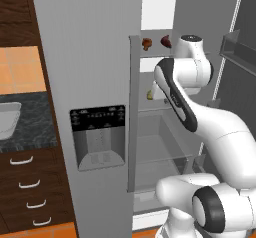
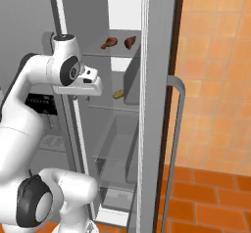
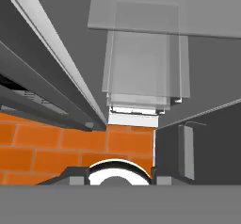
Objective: Place one potato and one chicken drumstick in each tupperware on the nearby counter, to pack two identical lunches.
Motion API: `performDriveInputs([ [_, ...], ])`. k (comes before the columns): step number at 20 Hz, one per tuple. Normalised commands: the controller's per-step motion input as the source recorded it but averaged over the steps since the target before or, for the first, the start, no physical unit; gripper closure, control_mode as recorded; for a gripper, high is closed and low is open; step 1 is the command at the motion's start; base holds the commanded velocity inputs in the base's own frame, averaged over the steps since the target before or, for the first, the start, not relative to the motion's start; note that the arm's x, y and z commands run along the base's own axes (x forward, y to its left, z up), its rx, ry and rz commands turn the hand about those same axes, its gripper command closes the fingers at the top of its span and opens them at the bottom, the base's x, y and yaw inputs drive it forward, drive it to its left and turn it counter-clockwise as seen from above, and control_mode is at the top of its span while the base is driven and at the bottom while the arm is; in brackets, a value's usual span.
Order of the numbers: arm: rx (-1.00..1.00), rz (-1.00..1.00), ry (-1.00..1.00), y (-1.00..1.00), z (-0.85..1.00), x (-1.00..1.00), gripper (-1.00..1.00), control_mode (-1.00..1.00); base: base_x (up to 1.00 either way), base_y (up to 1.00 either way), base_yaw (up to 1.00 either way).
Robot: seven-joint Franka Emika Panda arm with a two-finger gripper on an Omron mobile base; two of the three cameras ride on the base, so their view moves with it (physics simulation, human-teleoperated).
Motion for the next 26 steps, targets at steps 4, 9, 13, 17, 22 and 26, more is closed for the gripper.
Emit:
performDriveInputs([
  [4, 0.00, -0.01, -0.20, 0.00, 0.04, 0.01, -1.00, -1.00, 0.00, 0.00, 0.00],
  [9, 0.12, 0.02, -0.40, -0.11, 0.68, 0.12, -1.00, -1.00, 0.00, 0.00, 0.00],
  [13, 0.03, 0.01, -0.29, -0.24, 0.76, 0.23, -1.00, -1.00, 0.00, 0.00, 0.00],
  [17, -0.08, -0.02, -0.20, -0.03, 0.59, 0.32, -1.00, -1.00, 0.00, 0.00, 0.00],
  [22, 0.00, 0.00, -0.23, 0.00, 0.44, 0.08, -1.00, -1.00, 0.00, 0.00, 0.00],
  [26, 0.08, 0.00, -0.03, 0.09, 0.22, 0.35, -1.00, -1.00, 0.00, 0.00, 0.00],
])
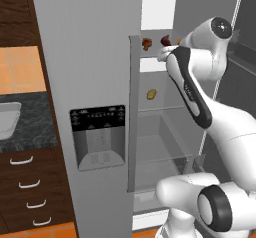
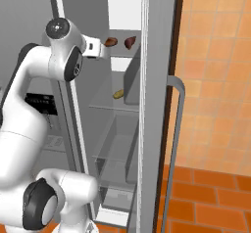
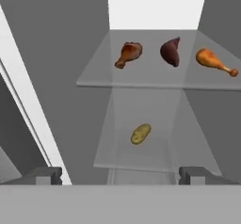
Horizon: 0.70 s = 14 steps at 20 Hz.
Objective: Place one potato and one chicken drumstick in each tupperware on the nearby counter, to pack two identical lunches.
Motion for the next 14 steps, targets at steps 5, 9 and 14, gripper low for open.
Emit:
performDriveInputs([
  [5, 0.01, 0.00, -0.09, 0.04, 0.26, 0.32, -1.00, -1.00, 0.00, 0.00, 0.00],
  [9, 0.02, 0.00, 0.00, 0.00, 0.18, 0.44, -1.00, -1.00, 0.00, 0.00, 0.00],
  [14, 0.06, -0.01, 0.04, 0.00, 0.00, 0.70, -1.00, -1.00, 0.00, 0.00, 0.00],
])
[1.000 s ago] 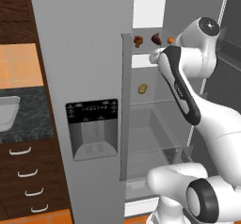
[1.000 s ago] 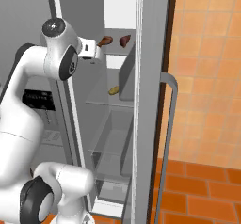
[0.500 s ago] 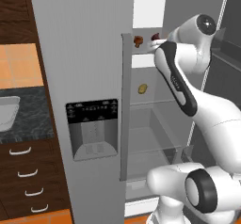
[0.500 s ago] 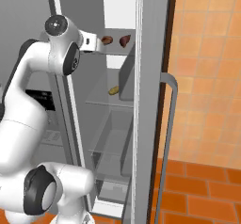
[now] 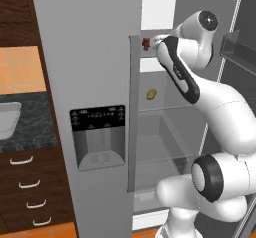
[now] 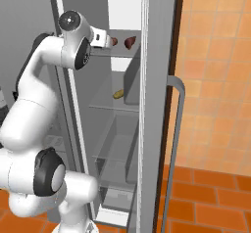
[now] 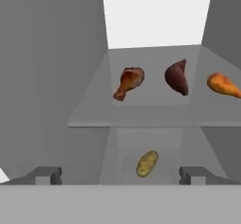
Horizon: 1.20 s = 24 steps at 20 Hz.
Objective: Place one potato and one chicken drumstick in each tupperware on the nearby counter, to pack two identical lunches.
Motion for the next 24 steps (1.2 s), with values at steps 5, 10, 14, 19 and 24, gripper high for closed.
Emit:
performDriveInputs([
  [5, 0.07, 0.00, 0.09, 0.00, 0.00, 0.81, -1.00, -1.00, 0.00, 0.00, 0.00],
  [10, 0.00, 0.00, 0.08, 0.00, -0.01, 0.55, -1.00, -1.00, 0.00, 0.00, 0.00],
  [14, 0.00, 0.00, 0.08, 0.00, -0.09, 0.54, -1.00, -1.00, 0.00, 0.00, 0.00],
  [19, 0.01, 0.00, 0.02, 0.00, -0.09, 0.50, -1.00, -1.00, 0.00, 0.00, 0.00],
  [24, 0.01, -0.03, 0.00, 0.00, -0.15, 0.44, -1.00, -1.00, 0.00, 0.00, 0.00],
])
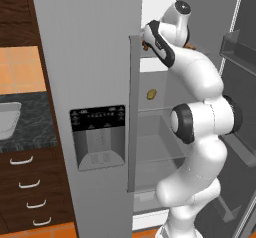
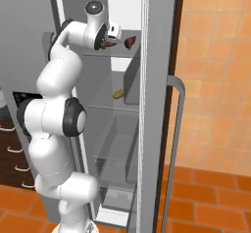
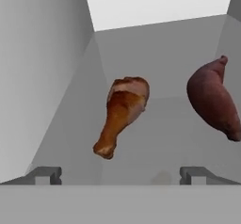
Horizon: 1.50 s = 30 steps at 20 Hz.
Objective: Place one potato and one chicken drumstick in each tupperware on the nearby counter, to pack two identical lunches.
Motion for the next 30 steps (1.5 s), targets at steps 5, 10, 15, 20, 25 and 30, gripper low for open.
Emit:
performDriveInputs([
  [5, 0.03, -0.04, 0.00, 0.00, -0.15, 0.28, -1.00, -1.00, 0.00, 0.00, 0.00],
  [10, 0.03, -0.02, 0.00, 0.00, -0.09, 0.28, -1.00, -1.00, 0.00, 0.00, 0.00],
  [15, 0.05, 0.00, 0.00, 0.00, -0.09, 0.34, -1.00, -1.00, 0.00, 0.00, 0.00],
  [20, 0.05, 0.00, 0.00, 0.00, -0.10, 0.41, -1.00, -1.00, 0.00, 0.00, 0.00],
  [25, 0.05, 0.00, 0.00, 0.00, -0.18, 0.48, -1.00, -1.00, 0.00, 0.00, 0.00],
  [30, 0.02, 0.00, 0.01, 0.01, -0.24, 0.62, -1.00, -1.00, 0.00, 0.00, 0.00],
])
